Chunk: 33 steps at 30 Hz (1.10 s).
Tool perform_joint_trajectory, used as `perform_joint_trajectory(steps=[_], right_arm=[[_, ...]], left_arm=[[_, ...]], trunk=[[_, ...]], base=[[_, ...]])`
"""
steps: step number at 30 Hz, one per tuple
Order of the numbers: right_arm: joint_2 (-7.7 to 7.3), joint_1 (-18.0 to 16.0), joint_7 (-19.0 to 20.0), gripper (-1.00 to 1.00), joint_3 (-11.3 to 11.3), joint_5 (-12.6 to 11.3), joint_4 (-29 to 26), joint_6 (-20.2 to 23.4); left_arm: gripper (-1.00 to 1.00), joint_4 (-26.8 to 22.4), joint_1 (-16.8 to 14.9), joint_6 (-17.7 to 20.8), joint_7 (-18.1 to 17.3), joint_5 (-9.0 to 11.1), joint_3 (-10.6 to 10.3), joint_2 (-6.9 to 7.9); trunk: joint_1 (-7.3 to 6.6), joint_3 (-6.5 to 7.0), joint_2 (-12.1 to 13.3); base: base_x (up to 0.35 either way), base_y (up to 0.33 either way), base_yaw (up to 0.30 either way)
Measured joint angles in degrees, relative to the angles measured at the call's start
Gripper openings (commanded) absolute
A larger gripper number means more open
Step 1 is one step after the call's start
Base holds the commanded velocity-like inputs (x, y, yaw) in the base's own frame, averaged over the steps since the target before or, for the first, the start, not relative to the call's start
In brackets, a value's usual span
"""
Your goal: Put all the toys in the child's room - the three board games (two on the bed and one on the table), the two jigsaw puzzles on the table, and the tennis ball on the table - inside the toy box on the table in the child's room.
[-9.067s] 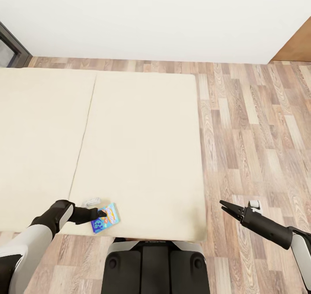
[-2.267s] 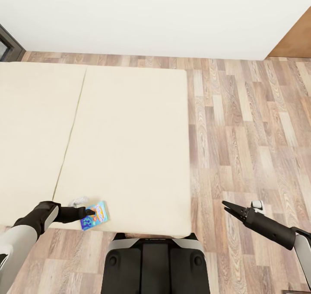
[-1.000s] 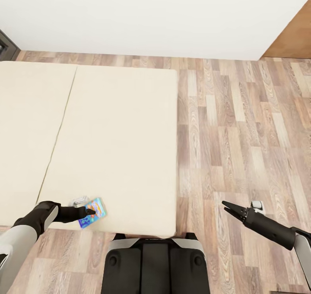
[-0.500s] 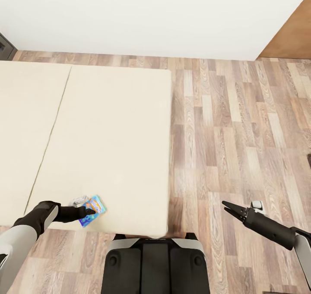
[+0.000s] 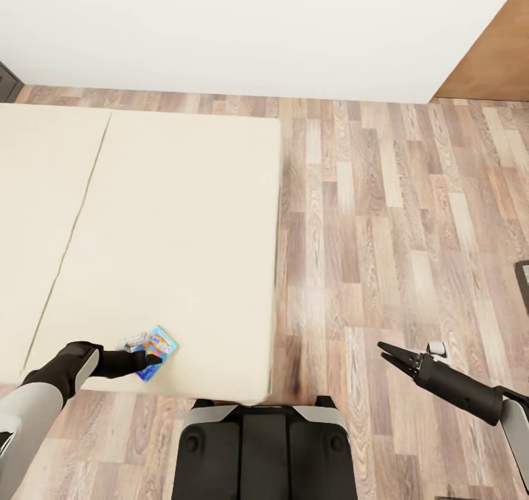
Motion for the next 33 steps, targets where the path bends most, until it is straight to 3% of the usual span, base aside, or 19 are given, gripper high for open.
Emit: perform_joint_trajectory(steps=[16, 33], right_arm=[[0.00, 0.0, 0.0, 1.00, 0.1, 0.0, 0.0, -0.1], [0.00, 0.0, 0.0, 1.00, 0.1, 0.0, 0.0, -0.1]], left_arm=[[1.00, 0.0, 0.0, 0.0, 0.0, 0.0, 0.0, 0.00], [1.00, -0.1, 0.0, 0.0, -0.1, 0.0, 0.1, 0.06]], trunk=[[0.00, 0.00, 0.0], [0.00, 0.00, 0.0]], base=[[0.000, -0.157, 0.000], [0.000, -0.049, 0.000]])
